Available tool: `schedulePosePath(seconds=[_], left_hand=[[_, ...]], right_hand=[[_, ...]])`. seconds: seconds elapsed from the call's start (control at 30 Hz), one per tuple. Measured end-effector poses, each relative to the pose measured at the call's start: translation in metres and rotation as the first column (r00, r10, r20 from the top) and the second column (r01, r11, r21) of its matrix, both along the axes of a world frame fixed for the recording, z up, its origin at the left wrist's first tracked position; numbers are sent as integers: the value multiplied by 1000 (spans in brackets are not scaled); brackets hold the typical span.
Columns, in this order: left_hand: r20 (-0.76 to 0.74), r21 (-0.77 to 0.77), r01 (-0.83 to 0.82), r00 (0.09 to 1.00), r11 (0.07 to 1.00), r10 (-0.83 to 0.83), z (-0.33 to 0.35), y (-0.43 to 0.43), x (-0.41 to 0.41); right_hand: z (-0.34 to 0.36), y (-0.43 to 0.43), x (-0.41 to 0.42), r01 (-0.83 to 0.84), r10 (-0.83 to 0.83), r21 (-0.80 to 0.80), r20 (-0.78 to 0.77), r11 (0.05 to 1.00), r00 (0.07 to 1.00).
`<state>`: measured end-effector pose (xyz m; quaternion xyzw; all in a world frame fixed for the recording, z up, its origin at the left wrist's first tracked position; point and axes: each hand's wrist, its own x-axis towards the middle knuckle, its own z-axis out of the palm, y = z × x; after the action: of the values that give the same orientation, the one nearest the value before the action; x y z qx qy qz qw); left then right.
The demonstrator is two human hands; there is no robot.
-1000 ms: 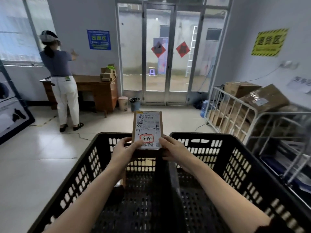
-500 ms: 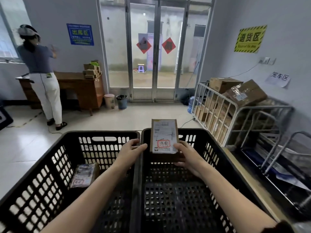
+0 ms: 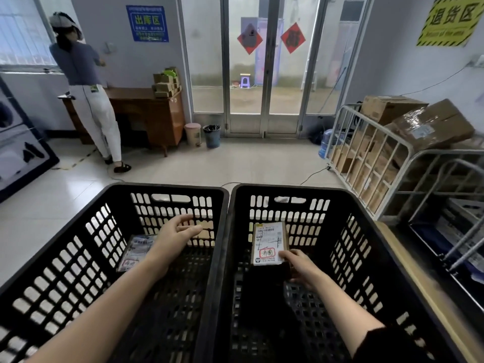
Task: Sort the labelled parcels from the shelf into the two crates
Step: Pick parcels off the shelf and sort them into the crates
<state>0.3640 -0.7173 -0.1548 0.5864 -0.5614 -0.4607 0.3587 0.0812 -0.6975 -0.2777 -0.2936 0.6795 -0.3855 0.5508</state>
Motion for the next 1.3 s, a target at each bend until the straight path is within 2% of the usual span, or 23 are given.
schedulePosePath(seconds=[0.23,0.37,0.53,0.6,0.67,0.73,0.77,0.8,0.87,0.93,1.03,1.1,1.17,1.3], left_hand=[[37,25,-15,999,1000,14,-14,-18,3],[61,39,-4,998,999,1,-23,-24,1],[72,50,1,997,999,-5,-33,-30,-2],[90,55,7,996,998,-12,-37,-33,-3],[109,46,20,994,999,-25,-39,-35,-4],[152,11,48,987,999,-49,-41,-38,-6],[218,-28,73,974,997,-65,-43,-39,-6],[327,-77,106,942,991,-76,-45,-40,-6],[578,-178,200,814,963,-62,-50,-41,-4],[761,-206,298,647,932,-39,-55,-41,-1],[903,-152,370,430,916,-24,-59,-41,2],[942,-113,387,334,915,-24,-60,-41,2],[959,-82,383,282,920,-32,-61,-40,2],[966,-66,378,256,923,-35,-53,-33,4]], right_hand=[[-42,-22,16,-53,56,92,-24,994,998],[-60,-32,18,-51,51,74,5,996,999],[-66,-36,19,-56,56,12,-67,998,996],[-63,-35,20,-84,82,-5,-156,996,984],[-57,-35,20,-157,132,-40,-358,987,924],[-53,-36,21,-290,189,-67,-619,955,763],[-51,-36,22,-359,202,-69,-721,931,663],[-49,-36,24,-419,214,-56,-794,906,569],[-49,-38,28,-535,214,-23,-901,845,378],[-54,-40,31,-602,204,1,-941,798,269],[-59,-41,32,-609,224,31,-943,793,244],[-62,-41,31,-605,218,35,-948,795,231],[-65,-39,31,-605,205,36,-955,795,213],[-55,-41,31,-607,248,91,-952,790,181]])
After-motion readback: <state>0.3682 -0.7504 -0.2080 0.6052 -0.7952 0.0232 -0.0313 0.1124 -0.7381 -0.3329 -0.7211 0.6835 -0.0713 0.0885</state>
